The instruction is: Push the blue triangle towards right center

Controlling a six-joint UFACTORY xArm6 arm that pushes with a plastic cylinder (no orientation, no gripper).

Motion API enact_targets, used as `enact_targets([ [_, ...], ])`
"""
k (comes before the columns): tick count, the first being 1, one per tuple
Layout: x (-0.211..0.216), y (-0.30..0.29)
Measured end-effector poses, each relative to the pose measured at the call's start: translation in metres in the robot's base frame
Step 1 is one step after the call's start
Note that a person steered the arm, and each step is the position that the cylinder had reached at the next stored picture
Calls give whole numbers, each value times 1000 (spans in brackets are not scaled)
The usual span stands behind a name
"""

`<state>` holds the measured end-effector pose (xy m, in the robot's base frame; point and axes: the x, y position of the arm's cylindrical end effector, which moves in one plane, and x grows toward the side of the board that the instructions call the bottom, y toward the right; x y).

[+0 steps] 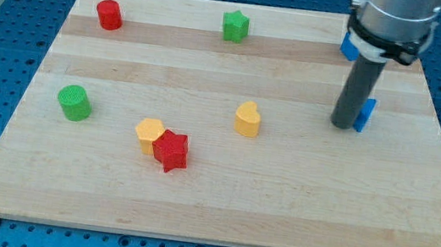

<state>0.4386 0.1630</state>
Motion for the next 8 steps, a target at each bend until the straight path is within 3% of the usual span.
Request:
enact_targets([
  [5,-35,-35],
  [8,-39,21],
])
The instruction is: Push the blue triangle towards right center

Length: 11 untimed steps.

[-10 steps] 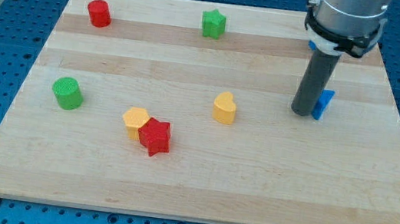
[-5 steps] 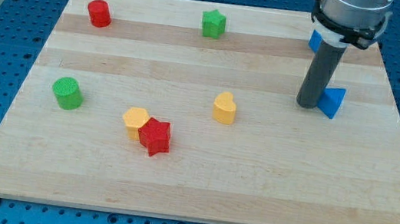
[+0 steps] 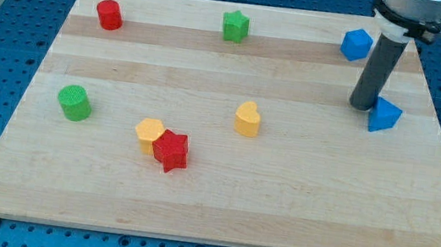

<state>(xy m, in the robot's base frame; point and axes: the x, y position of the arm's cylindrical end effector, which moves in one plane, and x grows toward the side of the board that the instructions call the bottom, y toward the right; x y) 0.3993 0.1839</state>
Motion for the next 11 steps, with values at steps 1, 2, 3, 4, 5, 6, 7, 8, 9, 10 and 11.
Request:
enact_targets([
  [1,-16,-14],
  [2,-39,-12],
  [3,-40,-3],
  [4,-46,19],
  [5,-46,19],
  [6,-14,32],
  [7,1,39],
  [8,1,39],
  [9,28,40],
  [10,32,41],
  [11,-11,18],
])
